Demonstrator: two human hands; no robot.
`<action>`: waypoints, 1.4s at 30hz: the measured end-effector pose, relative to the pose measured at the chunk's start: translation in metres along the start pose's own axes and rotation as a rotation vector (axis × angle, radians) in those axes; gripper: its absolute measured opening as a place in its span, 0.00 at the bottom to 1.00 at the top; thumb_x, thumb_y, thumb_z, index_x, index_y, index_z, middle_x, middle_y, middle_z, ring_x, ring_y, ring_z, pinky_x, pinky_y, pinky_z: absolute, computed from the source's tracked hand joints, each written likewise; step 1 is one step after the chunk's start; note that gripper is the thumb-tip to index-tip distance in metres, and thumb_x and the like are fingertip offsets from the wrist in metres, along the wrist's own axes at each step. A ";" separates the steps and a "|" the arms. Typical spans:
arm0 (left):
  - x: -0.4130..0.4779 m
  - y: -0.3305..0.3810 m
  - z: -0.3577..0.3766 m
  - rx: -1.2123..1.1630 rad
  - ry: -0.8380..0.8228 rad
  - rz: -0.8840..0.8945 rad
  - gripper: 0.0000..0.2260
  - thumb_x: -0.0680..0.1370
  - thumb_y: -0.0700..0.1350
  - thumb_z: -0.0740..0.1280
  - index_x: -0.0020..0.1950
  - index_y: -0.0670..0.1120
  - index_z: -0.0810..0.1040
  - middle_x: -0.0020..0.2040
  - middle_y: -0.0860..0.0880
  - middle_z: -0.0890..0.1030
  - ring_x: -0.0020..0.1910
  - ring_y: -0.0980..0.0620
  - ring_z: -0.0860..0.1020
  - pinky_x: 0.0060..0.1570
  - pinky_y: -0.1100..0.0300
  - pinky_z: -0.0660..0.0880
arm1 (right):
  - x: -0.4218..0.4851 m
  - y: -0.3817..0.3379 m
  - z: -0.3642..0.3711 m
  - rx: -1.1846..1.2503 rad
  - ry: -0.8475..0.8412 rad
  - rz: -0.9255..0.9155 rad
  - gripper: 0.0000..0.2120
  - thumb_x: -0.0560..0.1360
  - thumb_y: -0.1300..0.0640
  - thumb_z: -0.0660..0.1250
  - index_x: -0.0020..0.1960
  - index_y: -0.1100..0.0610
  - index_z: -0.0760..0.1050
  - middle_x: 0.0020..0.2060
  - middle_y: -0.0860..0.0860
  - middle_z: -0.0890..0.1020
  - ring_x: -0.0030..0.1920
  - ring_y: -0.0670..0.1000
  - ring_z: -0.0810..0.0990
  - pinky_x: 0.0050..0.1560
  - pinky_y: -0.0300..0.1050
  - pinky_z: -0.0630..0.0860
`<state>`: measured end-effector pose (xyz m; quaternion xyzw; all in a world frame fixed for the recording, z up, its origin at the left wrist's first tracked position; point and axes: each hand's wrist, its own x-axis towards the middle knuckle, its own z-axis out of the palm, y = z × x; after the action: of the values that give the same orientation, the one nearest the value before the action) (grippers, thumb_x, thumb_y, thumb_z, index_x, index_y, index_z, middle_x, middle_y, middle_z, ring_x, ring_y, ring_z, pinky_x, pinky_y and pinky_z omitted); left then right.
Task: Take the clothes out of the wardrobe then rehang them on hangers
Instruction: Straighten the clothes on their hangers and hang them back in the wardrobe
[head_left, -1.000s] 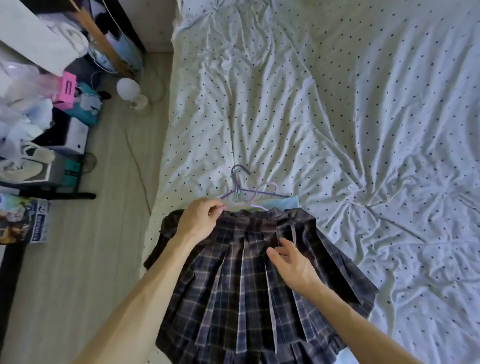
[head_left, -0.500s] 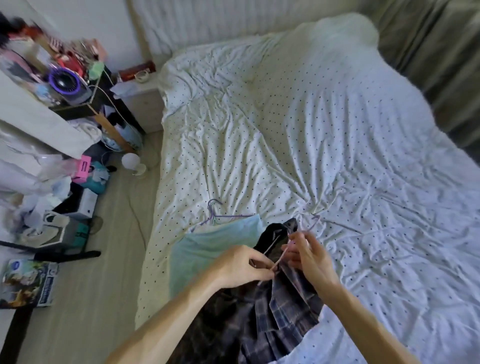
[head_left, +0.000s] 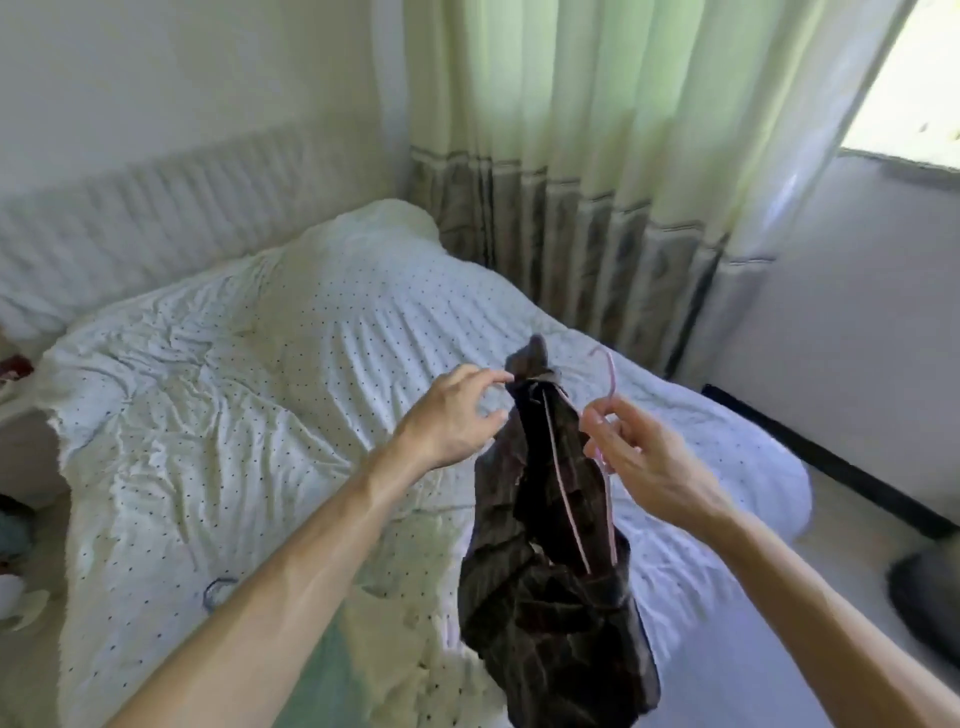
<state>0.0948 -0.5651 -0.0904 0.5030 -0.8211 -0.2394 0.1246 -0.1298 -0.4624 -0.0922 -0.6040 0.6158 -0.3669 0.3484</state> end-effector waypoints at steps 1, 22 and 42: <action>0.014 0.025 0.005 0.036 0.009 0.069 0.22 0.79 0.52 0.65 0.74 0.58 0.68 0.72 0.54 0.68 0.70 0.52 0.67 0.65 0.60 0.64 | -0.006 0.004 -0.019 -0.022 0.025 -0.009 0.09 0.81 0.43 0.58 0.47 0.44 0.73 0.36 0.49 0.80 0.39 0.53 0.79 0.47 0.50 0.77; 0.120 0.483 0.274 -0.476 -0.628 0.706 0.07 0.74 0.62 0.71 0.50 0.65 0.85 0.34 0.51 0.64 0.35 0.53 0.63 0.40 0.58 0.63 | -0.296 0.200 -0.373 -0.419 0.815 0.603 0.18 0.79 0.36 0.57 0.64 0.39 0.75 0.62 0.39 0.79 0.64 0.46 0.75 0.67 0.51 0.71; -0.036 0.726 0.514 -0.035 -1.855 1.299 0.08 0.76 0.54 0.73 0.51 0.52 0.88 0.47 0.59 0.82 0.53 0.62 0.78 0.60 0.66 0.70 | -0.546 0.257 -0.238 -0.485 1.324 1.722 0.22 0.82 0.50 0.61 0.76 0.44 0.66 0.70 0.47 0.74 0.59 0.60 0.71 0.64 0.51 0.70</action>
<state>-0.6737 -0.1198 -0.1515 -0.3921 -0.6989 -0.4215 -0.4245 -0.4479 0.0915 -0.2077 0.2881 0.9490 -0.1223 -0.0377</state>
